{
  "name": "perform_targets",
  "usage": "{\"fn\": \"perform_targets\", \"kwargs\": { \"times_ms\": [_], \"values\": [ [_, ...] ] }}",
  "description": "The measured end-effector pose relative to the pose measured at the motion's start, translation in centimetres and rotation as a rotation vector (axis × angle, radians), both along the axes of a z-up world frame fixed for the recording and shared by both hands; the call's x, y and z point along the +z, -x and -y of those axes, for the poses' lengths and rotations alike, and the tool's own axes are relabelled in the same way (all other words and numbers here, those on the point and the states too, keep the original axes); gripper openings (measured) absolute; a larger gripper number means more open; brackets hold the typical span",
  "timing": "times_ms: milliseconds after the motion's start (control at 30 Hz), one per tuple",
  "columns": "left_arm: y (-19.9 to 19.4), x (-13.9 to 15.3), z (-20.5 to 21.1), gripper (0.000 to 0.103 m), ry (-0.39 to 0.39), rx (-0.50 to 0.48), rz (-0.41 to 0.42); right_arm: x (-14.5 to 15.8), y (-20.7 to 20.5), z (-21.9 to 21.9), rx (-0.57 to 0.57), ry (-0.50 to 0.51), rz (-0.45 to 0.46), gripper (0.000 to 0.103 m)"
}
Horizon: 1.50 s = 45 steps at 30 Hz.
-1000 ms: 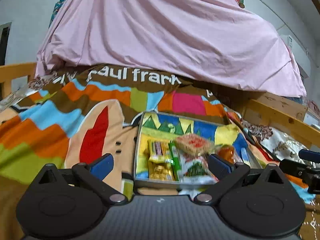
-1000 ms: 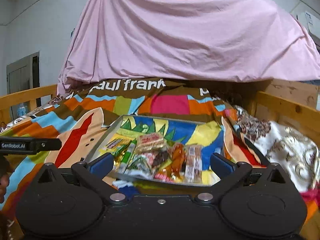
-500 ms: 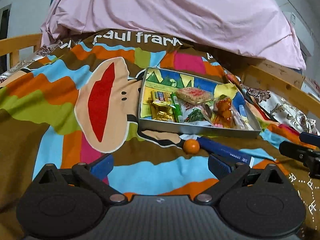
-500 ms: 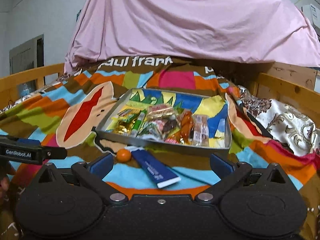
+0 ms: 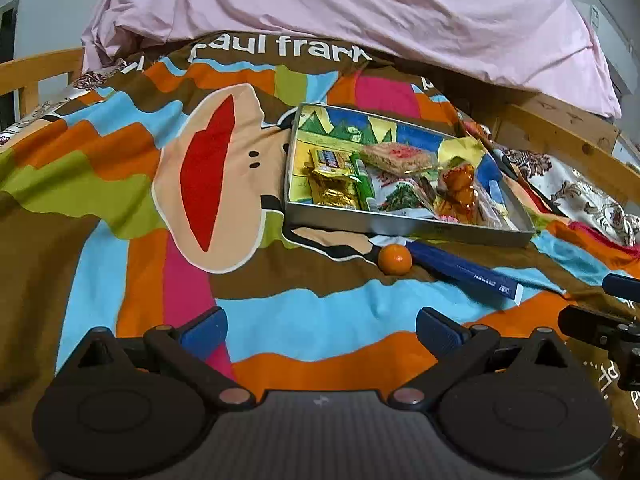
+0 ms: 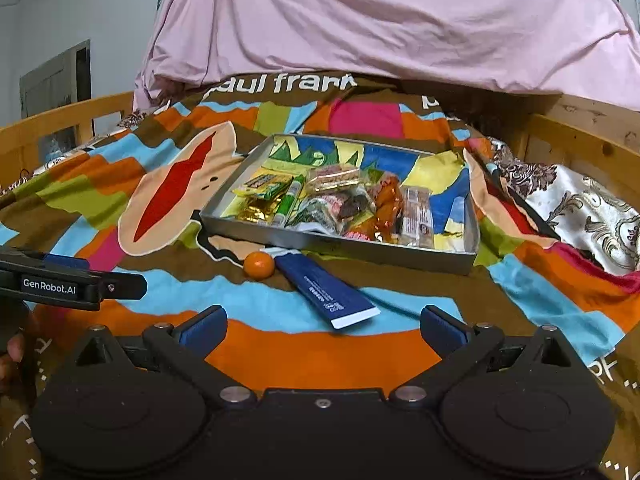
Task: Organize snacks
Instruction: 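Lift both tools back and move above the orange and blue pack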
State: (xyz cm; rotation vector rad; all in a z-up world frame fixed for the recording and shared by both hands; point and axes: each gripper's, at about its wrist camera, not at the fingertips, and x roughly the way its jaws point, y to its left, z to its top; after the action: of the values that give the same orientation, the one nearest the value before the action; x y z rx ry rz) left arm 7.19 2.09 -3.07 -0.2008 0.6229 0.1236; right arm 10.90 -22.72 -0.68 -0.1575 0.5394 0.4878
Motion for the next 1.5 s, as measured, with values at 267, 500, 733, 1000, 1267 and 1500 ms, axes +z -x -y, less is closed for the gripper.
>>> {"fn": "perform_targets", "kwargs": {
  "times_ms": [267, 500, 733, 1000, 1267, 1500],
  "values": [
    [-0.2, -0.7, 0.5, 0.103, -0.016, -0.012, -0.039, -0.8, -0.7, 0.2, -0.014, 0.006, -0.053, 0.102],
    [-0.3, -1.0, 0.6, 0.103, -0.023, -0.015, -0.057, -1.2, -1.0, 0.6, -0.030, 0.005, -0.079, 0.102],
    [-0.3, -1.0, 0.7, 0.103, -0.028, -0.017, -0.064, -1.2, -1.3, 0.7, -0.026, 0.004, -0.078, 0.102],
    [-0.7, -1.2, 0.8, 0.103, -0.038, -0.033, -0.058, -1.6, -4.0, 1.0, -0.022, -0.003, -0.111, 0.102],
    [-3.7, -1.4, 1.3, 0.103, -0.065, -0.099, -0.070, -2.6, -7.2, 1.4, -0.028, -0.022, -0.153, 0.102],
    [-6.8, -1.5, 1.4, 0.103, -0.044, -0.135, -0.077, -3.4, -8.8, 1.2, -0.009, -0.014, -0.165, 0.102]
  ]
}}
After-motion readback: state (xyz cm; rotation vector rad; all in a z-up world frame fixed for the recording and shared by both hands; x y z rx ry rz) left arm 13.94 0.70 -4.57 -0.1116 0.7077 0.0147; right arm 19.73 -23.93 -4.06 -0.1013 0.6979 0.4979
